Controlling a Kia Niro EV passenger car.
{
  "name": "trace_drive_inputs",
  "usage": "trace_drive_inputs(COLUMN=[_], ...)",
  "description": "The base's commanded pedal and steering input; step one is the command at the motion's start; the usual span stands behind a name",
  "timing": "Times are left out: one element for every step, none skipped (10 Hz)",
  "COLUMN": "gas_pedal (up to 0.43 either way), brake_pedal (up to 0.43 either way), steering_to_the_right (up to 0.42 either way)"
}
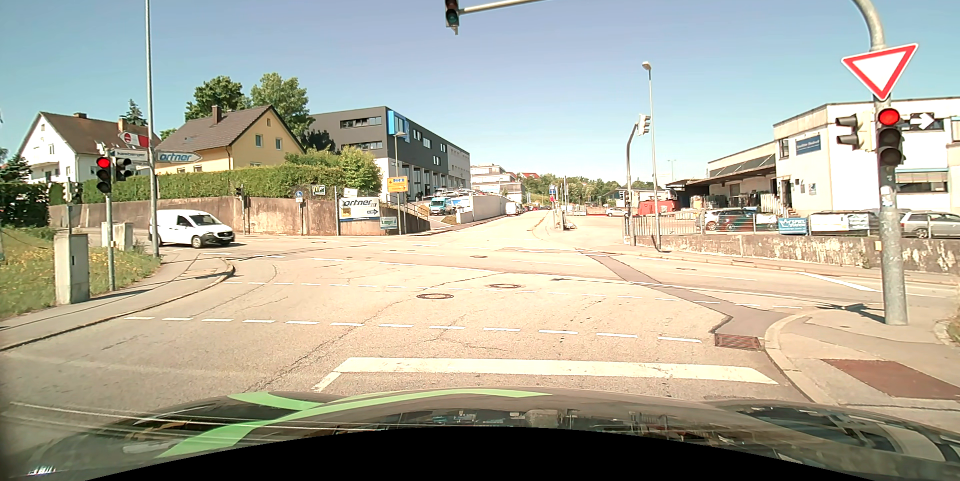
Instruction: Follow the waypoints while adhering to traffic rules and regulations
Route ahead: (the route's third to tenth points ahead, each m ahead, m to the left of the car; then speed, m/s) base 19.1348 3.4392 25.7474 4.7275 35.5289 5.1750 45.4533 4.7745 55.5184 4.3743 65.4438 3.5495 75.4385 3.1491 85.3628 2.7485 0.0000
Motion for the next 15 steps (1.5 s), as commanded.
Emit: trace_drive_inputs(gas_pedal=[0.000, 0.000, 0.000, 0.000, 0.000, 0.000, 0.000, 0.000, 0.000, 0.000, 0.000, 0.000, 0.000, 0.000, 0.000], brake_pedal=[0.500, 0.494, 0.494, 0.500, 0.500, 0.494, 0.500, 0.500, 0.500, 0.494, 0.494, 0.500, 0.500, 0.500, 0.500], steering_to_the_right=[0.036, 0.036, 0.036, 0.036, 0.036, 0.036, 0.036, 0.036, 0.036, 0.036, 0.036, 0.036, 0.036, 0.036, 0.036])
